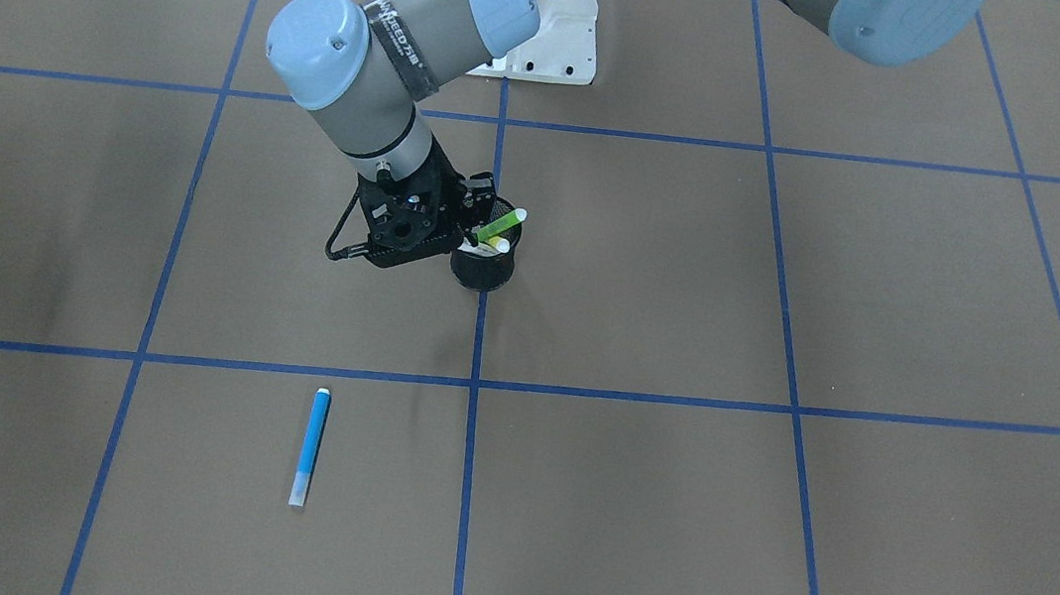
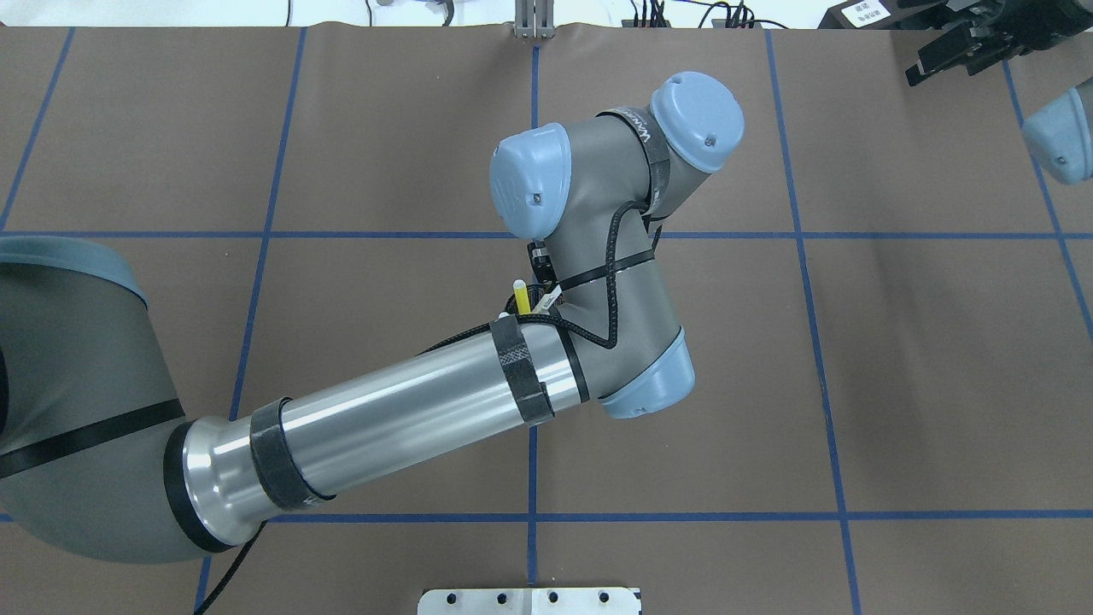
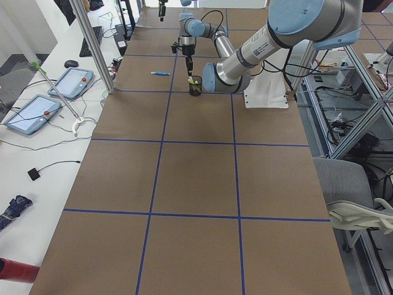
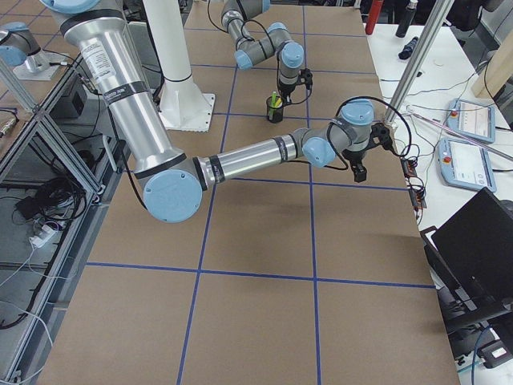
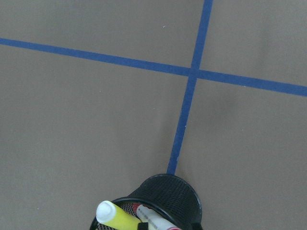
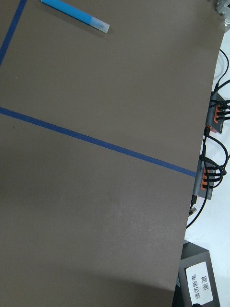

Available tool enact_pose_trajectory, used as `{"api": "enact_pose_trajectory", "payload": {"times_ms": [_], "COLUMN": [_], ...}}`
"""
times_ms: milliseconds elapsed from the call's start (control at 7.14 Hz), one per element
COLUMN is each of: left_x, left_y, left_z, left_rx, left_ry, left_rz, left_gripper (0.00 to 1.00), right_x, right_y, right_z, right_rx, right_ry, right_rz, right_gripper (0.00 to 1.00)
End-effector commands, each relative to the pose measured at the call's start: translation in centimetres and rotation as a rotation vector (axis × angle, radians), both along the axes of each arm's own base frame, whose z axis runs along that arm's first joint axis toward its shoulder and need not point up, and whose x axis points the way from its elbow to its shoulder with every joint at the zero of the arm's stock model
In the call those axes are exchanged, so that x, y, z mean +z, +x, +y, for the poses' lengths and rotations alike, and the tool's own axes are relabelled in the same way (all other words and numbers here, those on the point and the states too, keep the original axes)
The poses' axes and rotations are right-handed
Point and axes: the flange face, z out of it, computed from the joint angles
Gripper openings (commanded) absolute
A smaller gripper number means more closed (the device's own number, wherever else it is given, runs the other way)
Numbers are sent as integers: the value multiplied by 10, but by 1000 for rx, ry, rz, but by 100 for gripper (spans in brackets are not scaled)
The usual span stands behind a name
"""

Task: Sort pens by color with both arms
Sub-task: 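Lower the left gripper and grasp the red-capped white marker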

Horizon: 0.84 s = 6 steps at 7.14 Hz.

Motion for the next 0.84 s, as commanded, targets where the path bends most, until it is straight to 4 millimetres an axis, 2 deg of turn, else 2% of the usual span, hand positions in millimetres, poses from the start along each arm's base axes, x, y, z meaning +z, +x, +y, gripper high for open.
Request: {"api": "enact_pose_trajectory", "payload": {"times_ms": [0,420,700], "left_x": [-2,-10,-32], "left_y": [-2,-10,-36], "left_z": [0,2,18], "left_rx": [-5,6,8], "left_ry": [13,28,39], "left_rz": [0,3,23], "left_gripper": [27,8,0], "right_x": [-1,-3,-3], "right_y": [-1,-1,-1], "right_z": [0,0,0], "right_rx": [0,0,0], "right_ry": [1,5,4], "right_rz": [1,-3,-3], "right_gripper": [100,100,100]}}
